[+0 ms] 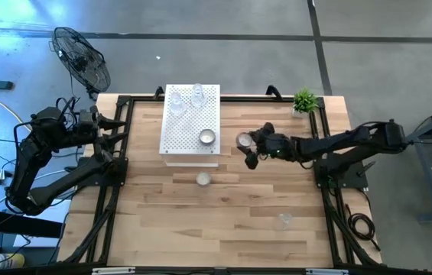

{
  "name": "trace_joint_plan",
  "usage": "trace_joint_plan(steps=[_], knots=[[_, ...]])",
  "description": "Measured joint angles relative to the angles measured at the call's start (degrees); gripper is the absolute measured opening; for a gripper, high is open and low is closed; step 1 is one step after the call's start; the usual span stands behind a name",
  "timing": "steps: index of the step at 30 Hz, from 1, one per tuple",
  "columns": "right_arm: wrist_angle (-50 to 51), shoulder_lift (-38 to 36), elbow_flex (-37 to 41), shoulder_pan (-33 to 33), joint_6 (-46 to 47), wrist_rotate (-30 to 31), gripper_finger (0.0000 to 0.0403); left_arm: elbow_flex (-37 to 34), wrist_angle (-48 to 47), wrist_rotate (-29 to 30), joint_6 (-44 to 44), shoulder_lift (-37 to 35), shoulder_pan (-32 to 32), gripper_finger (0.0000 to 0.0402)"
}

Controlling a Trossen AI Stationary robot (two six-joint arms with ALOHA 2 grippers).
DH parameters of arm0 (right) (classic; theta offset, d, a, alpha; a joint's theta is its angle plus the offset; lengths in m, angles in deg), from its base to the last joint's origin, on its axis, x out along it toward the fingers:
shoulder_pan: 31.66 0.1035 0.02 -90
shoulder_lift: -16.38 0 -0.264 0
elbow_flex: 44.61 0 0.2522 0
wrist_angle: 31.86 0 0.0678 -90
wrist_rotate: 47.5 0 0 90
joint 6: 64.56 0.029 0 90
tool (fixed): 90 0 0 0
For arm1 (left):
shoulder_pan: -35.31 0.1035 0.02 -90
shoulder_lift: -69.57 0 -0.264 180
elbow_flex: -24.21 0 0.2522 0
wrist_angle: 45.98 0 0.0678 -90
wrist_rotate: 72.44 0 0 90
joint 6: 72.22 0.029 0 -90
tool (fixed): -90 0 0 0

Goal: Pick & Place candle stick holders
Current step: Put the violet candle on the shelf

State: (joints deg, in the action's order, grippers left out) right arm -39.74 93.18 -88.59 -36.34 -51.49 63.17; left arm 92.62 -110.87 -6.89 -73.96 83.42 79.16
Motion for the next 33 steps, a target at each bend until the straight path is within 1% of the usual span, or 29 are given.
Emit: trace_joint_plan(steps=[5, 8, 13, 17, 21, 25, 26, 30, 33], knots=[[17.21, -1.25, -11.23, 5.13, -0.28, 8.54, 0.0287, 0.0, 0.25, 0.03, 0.0, 0.0, 0.0, 0.0195], [24.59, -1.24, -16.96, 7.66, -0.8, 12.07, 0.0287, 0.0, 0.03, 0.18, 0.0, 0.0, 0.0, 0.0195], [27.86, -1.24, -23.47, 9.35, -4.53, 11.79, 0.0287, 0.0, -0.07, 0.15, -0.06, 0.0, 0.0, 0.0195], [30.57, -1.24, -28.16, 7.92, -8.03, 10.0, 0.0287, 0.0, -0.07, 0.08, -0.2, 0.0, 0.0, 0.0195], [33.58, -1.22, -32.74, 3.66, -10.9, 5.42, 0.0287, 0.0, -0.07, -0.16, -0.15, 0.0, 0.0, 0.0195], [33.96, -1.09, -35.03, -2.49, -13.72, 0.36, 0.0287, 0.0, -0.07, -0.17, -0.13, 0.0, 0.0, 0.0195], [34.12, -1.08, -35.08, -4.44, -14.39, -1.51, 0.0287, 0.0, -0.08, -0.17, -0.11, 0.0, 0.0, 0.0195], [33.97, -0.45, -34.28, -11.67, -14.59, -12.65, 0.0287, 0.0, -0.07, -0.02, -0.07, 0.0, 0.0, 0.0195], [33.76, 1.12, -33.67, -14.97, -14.65, -17.38, 0.0287, 0.0, -0.05, 0.0, -0.09, 0.0, 0.0, 0.0195]])
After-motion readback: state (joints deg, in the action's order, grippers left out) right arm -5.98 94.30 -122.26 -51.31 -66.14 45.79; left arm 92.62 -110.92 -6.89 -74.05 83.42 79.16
